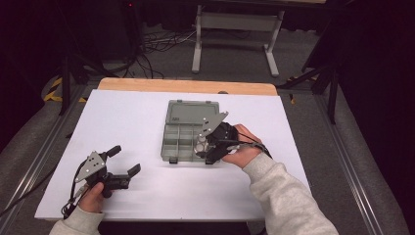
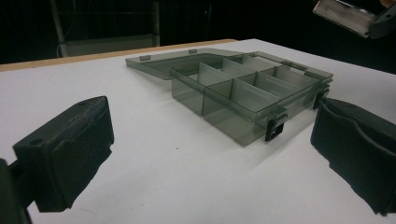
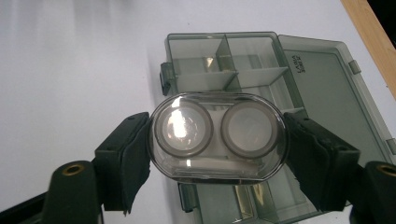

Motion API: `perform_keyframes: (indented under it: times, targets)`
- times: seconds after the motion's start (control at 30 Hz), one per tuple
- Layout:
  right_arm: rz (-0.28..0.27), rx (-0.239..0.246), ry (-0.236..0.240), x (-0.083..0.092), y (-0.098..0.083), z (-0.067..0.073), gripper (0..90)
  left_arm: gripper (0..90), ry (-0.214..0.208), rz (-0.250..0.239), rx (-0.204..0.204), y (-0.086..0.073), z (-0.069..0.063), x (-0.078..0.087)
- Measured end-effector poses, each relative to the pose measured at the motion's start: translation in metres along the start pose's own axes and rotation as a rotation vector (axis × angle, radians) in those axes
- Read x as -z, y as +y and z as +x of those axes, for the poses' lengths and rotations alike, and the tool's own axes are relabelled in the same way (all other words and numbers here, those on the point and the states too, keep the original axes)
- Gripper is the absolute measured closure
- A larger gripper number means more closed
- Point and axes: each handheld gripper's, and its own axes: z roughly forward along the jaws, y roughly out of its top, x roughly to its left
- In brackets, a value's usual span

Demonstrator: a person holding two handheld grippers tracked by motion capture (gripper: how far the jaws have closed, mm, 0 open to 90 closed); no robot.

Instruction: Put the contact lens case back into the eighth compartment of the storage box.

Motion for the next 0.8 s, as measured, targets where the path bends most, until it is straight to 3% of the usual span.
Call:
perform_keyframes:
  times: [0.8]
  targets:
    - [0.074,-0.014,-0.031,-0.007,-0.01,-0.028,26.5,0.2,-0.001,-0.003,0.001,0.0,0.0,0.0]
